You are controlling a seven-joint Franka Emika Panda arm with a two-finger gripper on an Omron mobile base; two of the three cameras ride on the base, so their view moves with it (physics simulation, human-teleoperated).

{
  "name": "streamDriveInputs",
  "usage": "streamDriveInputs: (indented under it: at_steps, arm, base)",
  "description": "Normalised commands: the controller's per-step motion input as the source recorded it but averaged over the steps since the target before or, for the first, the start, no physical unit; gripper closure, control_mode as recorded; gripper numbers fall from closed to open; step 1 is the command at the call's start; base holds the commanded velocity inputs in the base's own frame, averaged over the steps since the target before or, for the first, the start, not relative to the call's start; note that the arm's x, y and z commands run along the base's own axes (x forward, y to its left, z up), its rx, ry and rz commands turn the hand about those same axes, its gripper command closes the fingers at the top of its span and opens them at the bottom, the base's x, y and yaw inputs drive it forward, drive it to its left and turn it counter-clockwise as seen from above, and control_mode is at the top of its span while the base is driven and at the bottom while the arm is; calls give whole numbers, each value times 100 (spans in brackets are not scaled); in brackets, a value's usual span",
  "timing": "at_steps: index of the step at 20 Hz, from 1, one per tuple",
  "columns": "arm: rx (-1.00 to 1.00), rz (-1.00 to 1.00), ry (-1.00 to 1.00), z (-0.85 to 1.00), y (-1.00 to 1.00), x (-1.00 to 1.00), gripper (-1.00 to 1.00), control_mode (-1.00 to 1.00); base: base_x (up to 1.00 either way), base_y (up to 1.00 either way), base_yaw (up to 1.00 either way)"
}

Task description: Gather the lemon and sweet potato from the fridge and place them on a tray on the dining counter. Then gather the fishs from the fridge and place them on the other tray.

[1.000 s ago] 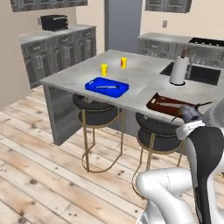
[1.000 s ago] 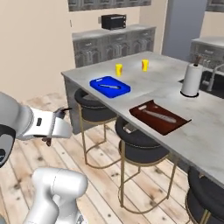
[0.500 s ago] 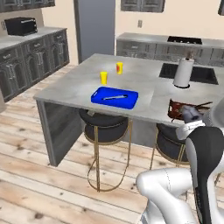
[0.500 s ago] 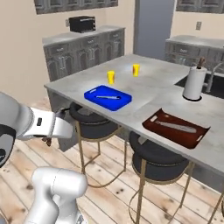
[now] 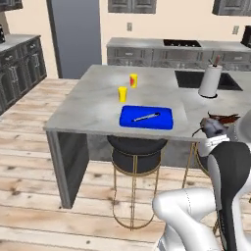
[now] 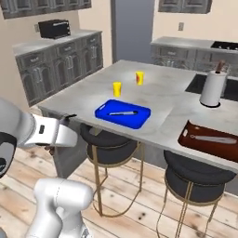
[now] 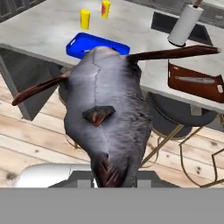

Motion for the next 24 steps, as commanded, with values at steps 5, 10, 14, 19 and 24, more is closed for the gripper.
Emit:
streamDriveInputs:
  at_steps: [5,10,14,19,24]
  arm:
    - [0,0,0,0,0,0,100,100]
    - [0,0,0,0,0,0,100,100]
    - [0,0,0,0,0,0,100,100]
    - [0,0,0,0,0,0,100,100]
    - [0,0,0,0,0,0,100,100]
  base:
    - [61,60,-38]
    - [58,20,-32]
    - [64,1,-26]
    - [60,24,-25]
    - [56,51,-24]
